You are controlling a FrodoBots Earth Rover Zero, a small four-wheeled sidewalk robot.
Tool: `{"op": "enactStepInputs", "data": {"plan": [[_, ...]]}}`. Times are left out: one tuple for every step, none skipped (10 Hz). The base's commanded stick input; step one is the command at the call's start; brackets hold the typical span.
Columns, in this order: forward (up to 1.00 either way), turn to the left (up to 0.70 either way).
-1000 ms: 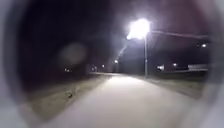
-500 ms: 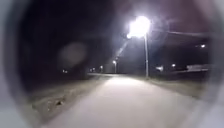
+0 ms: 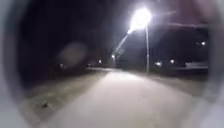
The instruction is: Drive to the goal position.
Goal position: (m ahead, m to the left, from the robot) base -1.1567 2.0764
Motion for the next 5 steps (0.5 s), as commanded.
{"op": "enactStepInputs", "data": {"plan": [[1.0, 0.0], [1.0, 0.0], [1.0, 0.0], [1.0, 0.0], [1.0, 0.0]]}}
